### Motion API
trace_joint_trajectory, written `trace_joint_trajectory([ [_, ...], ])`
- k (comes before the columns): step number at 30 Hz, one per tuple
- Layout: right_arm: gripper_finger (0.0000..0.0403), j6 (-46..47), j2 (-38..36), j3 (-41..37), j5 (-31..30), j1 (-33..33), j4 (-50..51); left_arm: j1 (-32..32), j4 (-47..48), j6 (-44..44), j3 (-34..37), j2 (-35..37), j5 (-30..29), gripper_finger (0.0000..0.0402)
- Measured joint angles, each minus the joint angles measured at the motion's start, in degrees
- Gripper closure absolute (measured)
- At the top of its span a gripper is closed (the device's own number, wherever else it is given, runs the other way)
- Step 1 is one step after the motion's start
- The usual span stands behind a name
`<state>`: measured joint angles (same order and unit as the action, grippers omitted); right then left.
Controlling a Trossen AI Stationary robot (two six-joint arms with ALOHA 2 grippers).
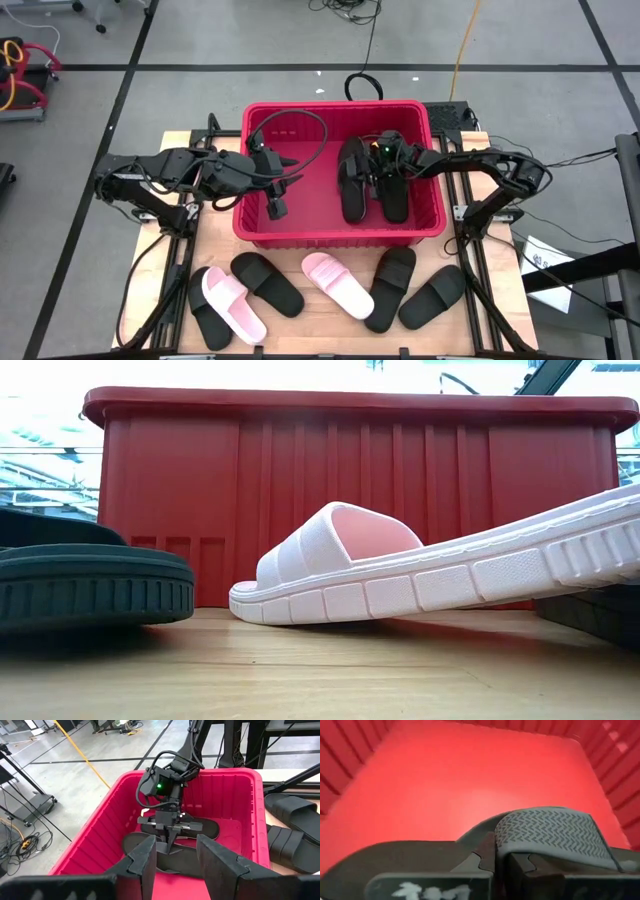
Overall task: Pick and place slides into bin
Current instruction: Put the black slipper into the red bin
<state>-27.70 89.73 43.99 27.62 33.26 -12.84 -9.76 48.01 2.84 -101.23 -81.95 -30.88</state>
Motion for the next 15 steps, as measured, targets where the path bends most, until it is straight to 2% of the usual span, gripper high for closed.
trace_joint_trajectory([
  [5, 0.0383, 0.0, 0.0, 0.0, -5.2, 0.0, 0.0, 0.0, 0.0, 0.0, 0.0, 0.0, 0.2, 0.0261],
  [15, 0.0366, -0.2, 0.0, 0.0, -5.3, 0.0, -0.2, 0.0, 0.2, 0.0, 0.0, 0.0, 1.4, 0.0261],
])
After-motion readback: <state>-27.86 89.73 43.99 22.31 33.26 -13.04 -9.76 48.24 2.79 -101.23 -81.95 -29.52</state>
